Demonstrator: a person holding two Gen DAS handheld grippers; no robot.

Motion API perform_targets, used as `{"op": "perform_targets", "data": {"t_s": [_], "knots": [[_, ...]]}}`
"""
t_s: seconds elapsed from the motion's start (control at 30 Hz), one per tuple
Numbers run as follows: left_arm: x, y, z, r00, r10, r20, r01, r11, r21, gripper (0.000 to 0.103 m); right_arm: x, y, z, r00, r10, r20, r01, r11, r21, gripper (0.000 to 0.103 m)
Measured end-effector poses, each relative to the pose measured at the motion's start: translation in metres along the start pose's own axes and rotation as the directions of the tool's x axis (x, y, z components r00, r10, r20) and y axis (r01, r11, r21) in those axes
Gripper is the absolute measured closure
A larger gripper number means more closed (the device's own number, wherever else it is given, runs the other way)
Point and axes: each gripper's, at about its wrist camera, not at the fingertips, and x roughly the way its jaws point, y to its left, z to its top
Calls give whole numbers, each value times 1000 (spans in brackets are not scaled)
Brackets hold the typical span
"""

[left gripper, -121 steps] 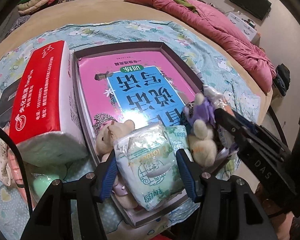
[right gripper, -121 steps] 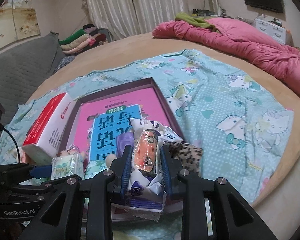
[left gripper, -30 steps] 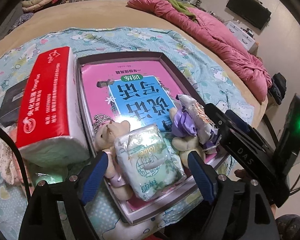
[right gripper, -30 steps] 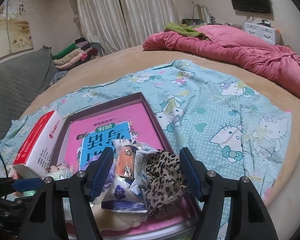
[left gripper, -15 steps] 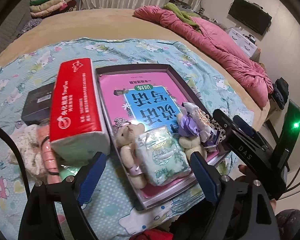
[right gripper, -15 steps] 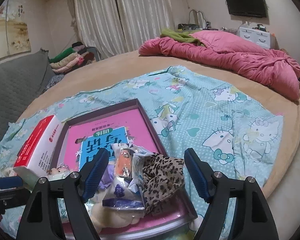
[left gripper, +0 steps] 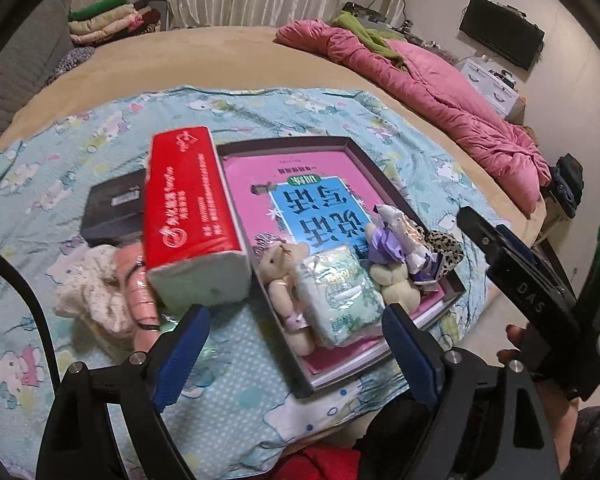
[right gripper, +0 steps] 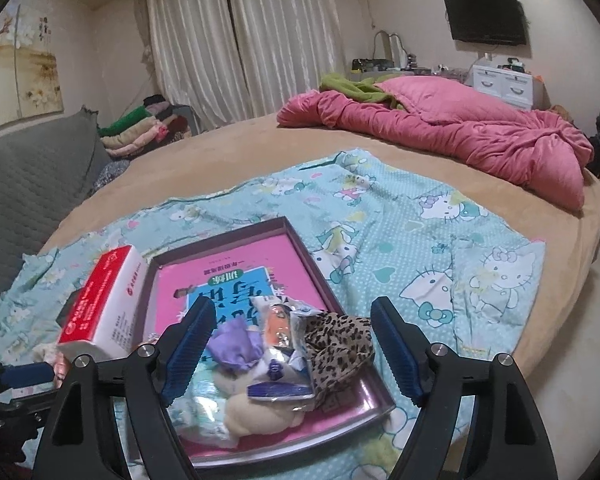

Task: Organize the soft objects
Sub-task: 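Withdraw both open tools from the book toward the items beside the tissue box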

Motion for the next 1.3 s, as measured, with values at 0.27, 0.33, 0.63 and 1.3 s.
{"op": "perform_targets", "data": {"t_s": [0.27, 0.33, 0.63, 1.3], "knots": [[-23, 11, 2, 999, 32, 41, -32, 999, -3, 15, -26, 17, 7, 999, 12, 38, -12, 1000, -16, 22], [-27, 12, 2, 998, 38, 45, -38, 999, -2, 15, -30, 21, 8, 999, 30, 34, -29, 999, -15, 22], [-43, 18, 3, 996, 58, 67, -58, 998, 2, 15, -44, 36, 14, 998, 48, 36, -46, 998, -44, 21], [-72, 54, 0, 990, 114, 86, -110, 993, -52, 15, -75, 89, 22, 985, 163, 49, -153, 976, -154, 21]]}}
